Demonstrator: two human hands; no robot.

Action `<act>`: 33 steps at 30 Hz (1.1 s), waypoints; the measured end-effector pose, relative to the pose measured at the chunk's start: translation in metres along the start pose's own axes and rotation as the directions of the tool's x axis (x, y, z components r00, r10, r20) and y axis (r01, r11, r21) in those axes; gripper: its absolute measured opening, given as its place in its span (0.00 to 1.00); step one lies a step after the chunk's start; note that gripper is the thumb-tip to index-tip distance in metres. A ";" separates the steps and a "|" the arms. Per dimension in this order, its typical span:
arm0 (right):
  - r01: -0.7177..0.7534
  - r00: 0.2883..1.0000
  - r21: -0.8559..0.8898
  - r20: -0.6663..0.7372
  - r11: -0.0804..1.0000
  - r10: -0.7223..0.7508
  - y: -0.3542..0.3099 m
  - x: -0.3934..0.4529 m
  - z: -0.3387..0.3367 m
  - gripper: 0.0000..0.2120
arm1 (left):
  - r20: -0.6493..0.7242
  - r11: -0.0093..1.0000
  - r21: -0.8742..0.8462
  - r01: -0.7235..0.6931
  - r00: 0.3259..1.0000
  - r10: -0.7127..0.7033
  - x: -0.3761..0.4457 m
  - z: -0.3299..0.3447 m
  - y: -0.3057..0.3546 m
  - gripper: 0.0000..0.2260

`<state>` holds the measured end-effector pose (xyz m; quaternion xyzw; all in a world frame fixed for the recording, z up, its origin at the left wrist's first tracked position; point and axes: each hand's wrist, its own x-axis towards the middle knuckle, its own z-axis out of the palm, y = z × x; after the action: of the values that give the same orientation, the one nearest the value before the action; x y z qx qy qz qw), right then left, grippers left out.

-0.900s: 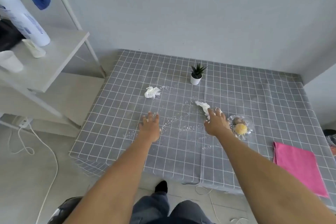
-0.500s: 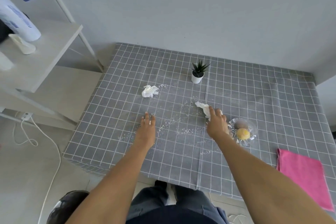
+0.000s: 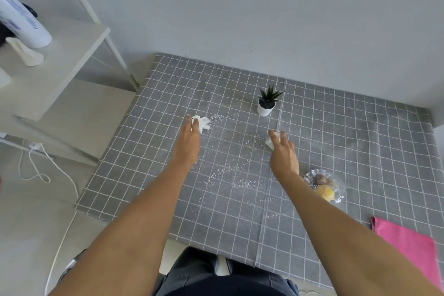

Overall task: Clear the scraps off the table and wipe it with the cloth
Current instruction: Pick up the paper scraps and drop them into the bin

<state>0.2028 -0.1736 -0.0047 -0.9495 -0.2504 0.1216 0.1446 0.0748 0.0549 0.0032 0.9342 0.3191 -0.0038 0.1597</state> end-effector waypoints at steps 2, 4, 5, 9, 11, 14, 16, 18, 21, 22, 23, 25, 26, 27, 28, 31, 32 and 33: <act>0.031 0.999 -0.010 0.043 0.999 -0.030 -0.004 0.006 0.006 0.39 | 0.014 1.000 -0.015 0.018 1.000 -0.018 0.012 0.000 -0.001 0.29; 0.044 0.996 -0.031 0.085 0.999 -0.041 -0.005 0.011 0.012 0.37 | 0.031 0.999 -0.032 0.040 0.999 -0.039 0.022 0.001 -0.002 0.30; 0.047 0.994 -0.042 0.101 0.998 -0.042 -0.004 0.013 0.014 0.36 | 0.033 0.998 -0.036 0.042 0.999 -0.040 0.026 0.002 -0.003 0.30; 0.054 0.992 -0.082 0.119 0.995 -0.044 0.004 0.018 0.021 0.32 | 0.056 0.999 -0.037 0.010 0.998 -0.008 0.039 0.012 -0.005 0.31; 0.076 0.991 -0.092 0.119 0.993 -0.064 0.008 0.020 0.024 0.31 | 0.082 0.999 -0.036 0.007 0.997 -0.004 0.046 0.018 -0.005 0.32; 0.103 0.991 -0.093 0.092 0.990 -0.095 0.009 0.022 0.029 0.29 | 0.128 1.000 -0.029 0.002 0.992 0.002 0.052 0.029 -0.006 0.30; 0.103 0.992 -0.103 0.086 0.989 -0.095 0.007 0.020 0.031 0.29 | 0.122 0.999 -0.035 -0.002 0.993 0.006 0.054 0.036 -0.006 0.26; 0.120 0.990 -0.109 0.082 0.987 -0.111 0.007 0.016 0.033 0.30 | 0.088 1.000 -0.025 -0.017 0.996 0.019 0.055 0.040 -0.006 0.24; 0.175 0.981 -0.105 0.097 0.979 -0.165 0.013 0.012 0.036 0.33 | 0.036 0.999 -0.027 -0.029 0.999 0.029 0.055 0.043 -0.004 0.26; 0.197 0.978 -0.098 0.096 0.975 -0.188 0.015 0.012 0.036 0.33 | 0.016 0.999 -0.032 -0.024 1.000 0.025 0.054 0.044 -0.003 0.28; 0.215 0.974 -0.099 0.099 0.971 -0.206 0.016 0.012 0.035 0.33 | 0.004 0.999 -0.031 -0.019 1.000 0.019 0.052 0.046 -0.001 0.28; 0.246 0.966 -0.133 0.122 0.960 -0.230 0.017 0.013 0.029 0.33 | -0.007 1.000 -0.018 -0.013 1.000 0.013 0.049 0.047 0.001 0.28; 0.262 0.961 -0.152 0.133 0.953 -0.243 0.017 0.014 0.026 0.33 | -0.011 1.000 -0.013 -0.014 1.000 0.014 0.048 0.048 0.002 0.28; 0.277 0.956 -0.165 0.146 0.947 -0.254 0.017 0.015 0.023 0.33 | -0.016 1.000 -0.012 -0.014 1.000 0.013 0.045 0.047 0.002 0.28; 0.285 0.953 -0.174 0.159 0.943 -0.259 0.017 0.016 0.022 0.33 | -0.023 1.000 -0.018 -0.008 1.000 0.008 0.042 0.047 0.002 0.28; 0.310 0.944 -0.194 0.179 0.931 -0.277 0.013 0.021 0.016 0.31 | -0.049 0.998 -0.050 0.025 0.998 -0.028 0.028 0.042 0.000 0.27; 0.325 0.940 -0.196 0.172 0.925 -0.294 0.010 0.023 0.014 0.31 | -0.063 0.997 -0.059 0.039 0.997 -0.043 0.022 0.039 -0.001 0.27; 0.338 0.937 -0.191 0.162 0.921 -0.310 0.005 0.024 0.012 0.31 | -0.078 0.996 -0.068 0.058 0.995 -0.064 0.017 0.036 -0.002 0.26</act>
<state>0.2219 -0.1634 -0.0211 -0.8950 -0.4248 0.1290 0.0423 0.0904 0.0552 -0.0333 0.9176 0.3536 0.0392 0.1772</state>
